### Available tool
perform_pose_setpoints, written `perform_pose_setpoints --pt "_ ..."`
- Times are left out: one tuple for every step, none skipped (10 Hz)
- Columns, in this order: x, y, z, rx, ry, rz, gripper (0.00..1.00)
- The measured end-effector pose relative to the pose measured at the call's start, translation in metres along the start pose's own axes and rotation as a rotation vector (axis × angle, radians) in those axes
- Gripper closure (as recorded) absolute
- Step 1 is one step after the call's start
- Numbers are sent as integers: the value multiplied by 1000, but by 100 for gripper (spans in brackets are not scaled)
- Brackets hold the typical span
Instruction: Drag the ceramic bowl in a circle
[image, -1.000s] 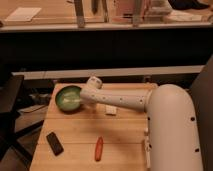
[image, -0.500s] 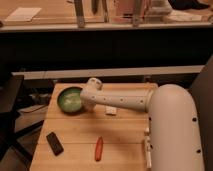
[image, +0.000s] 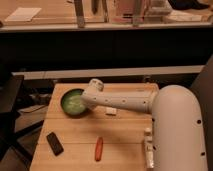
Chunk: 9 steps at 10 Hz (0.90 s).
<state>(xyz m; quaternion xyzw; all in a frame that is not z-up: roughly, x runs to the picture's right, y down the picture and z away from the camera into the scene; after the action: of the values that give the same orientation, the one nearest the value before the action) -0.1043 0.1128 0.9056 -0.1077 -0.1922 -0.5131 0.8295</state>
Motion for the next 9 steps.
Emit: perform_pose_setpoints --pt "1 3 -1 -2 1 3 97" --pt "3 10 -2 1 3 8 97" --pt "5 17 -3 -2 4 11 97" --pt "6 20 -4 -3 5 15 97" --pt "5 20 -4 -3 6 15 97" --pt "5 21 -4 -3 9 17 97" --pt "6 24 -4 -1 10 24 97" --pt "8 31 -6 -1 10 33 97" --pt "10 41 -8 -3 11 42 97"
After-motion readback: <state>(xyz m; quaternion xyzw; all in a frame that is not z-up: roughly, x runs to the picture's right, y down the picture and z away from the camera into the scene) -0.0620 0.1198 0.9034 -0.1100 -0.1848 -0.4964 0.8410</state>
